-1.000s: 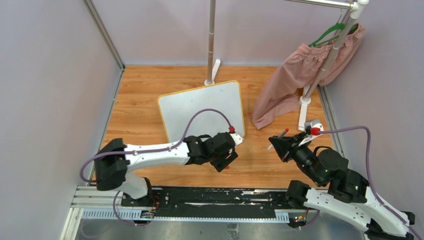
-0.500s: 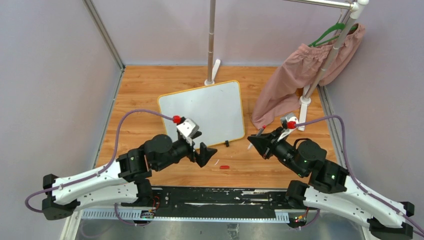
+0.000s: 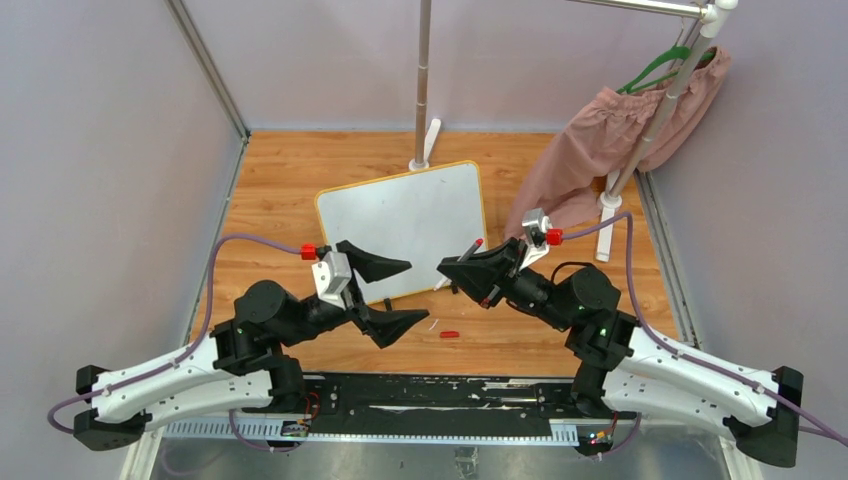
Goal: Write a sentence on the whiteboard
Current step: Place the pen cap at the center of the board, then write a sentence on the whiteboard.
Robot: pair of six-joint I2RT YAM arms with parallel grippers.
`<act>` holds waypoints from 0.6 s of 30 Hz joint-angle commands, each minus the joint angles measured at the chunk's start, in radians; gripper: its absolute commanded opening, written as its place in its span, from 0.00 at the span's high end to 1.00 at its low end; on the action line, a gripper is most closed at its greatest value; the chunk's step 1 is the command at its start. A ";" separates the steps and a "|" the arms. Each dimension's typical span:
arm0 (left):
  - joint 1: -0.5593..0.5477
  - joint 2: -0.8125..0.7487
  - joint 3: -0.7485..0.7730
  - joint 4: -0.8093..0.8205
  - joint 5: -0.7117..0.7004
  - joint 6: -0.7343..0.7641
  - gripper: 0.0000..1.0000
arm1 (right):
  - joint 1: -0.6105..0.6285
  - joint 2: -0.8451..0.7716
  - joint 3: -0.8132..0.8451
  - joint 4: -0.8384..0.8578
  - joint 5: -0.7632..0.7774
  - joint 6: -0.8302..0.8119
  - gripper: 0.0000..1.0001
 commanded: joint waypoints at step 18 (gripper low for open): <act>-0.002 0.134 0.089 0.115 0.193 -0.080 0.48 | -0.004 0.085 0.048 0.297 -0.269 0.080 1.00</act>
